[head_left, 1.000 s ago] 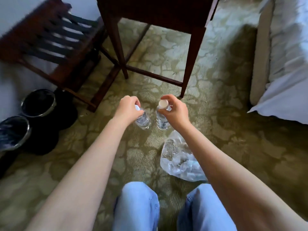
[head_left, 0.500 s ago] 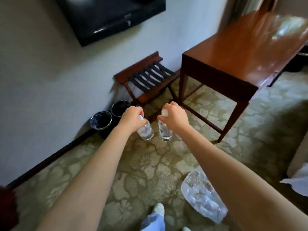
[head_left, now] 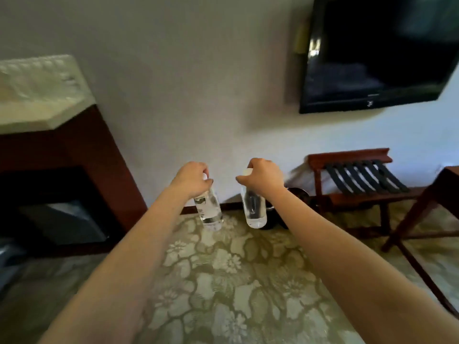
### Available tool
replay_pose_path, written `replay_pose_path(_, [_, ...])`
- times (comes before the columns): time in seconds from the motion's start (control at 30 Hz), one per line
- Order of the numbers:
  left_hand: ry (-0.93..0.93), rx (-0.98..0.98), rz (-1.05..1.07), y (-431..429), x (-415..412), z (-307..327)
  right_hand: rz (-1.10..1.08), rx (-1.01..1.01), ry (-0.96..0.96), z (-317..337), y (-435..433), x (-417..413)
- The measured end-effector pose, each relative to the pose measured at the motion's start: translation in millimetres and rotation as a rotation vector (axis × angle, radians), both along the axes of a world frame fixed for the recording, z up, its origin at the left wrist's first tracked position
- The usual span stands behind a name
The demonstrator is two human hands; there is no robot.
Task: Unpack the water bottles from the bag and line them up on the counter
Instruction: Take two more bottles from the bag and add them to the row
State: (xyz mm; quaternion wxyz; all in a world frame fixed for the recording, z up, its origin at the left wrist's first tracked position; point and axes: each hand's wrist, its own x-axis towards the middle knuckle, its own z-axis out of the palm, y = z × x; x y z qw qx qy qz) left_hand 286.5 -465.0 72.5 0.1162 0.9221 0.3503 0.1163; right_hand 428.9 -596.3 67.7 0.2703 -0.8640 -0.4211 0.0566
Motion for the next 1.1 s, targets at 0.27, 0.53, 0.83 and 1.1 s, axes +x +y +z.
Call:
replay_pose_path(0.27, [-0.257, 0.089, 0.222, 122, -187, 56, 0.128, 0.244, -0.013, 53, 162, -146])
replay_pose_path(0.53, [-0.467, 0.224, 0.504, 259, -345, 92, 0.387, 0.553, 0.094, 90, 335, -293])
replay_pose_path(0.83, [-0.479, 0.341, 0.624, 435, -426, 116, 0.62, 0.783, 0.288, 108, 547, -379])
replay_pose_path(1.1, [-0.521, 0.422, 0.684, 594, -479, 169, 0.633, 0.794, 0.294, 152, 731, -433])
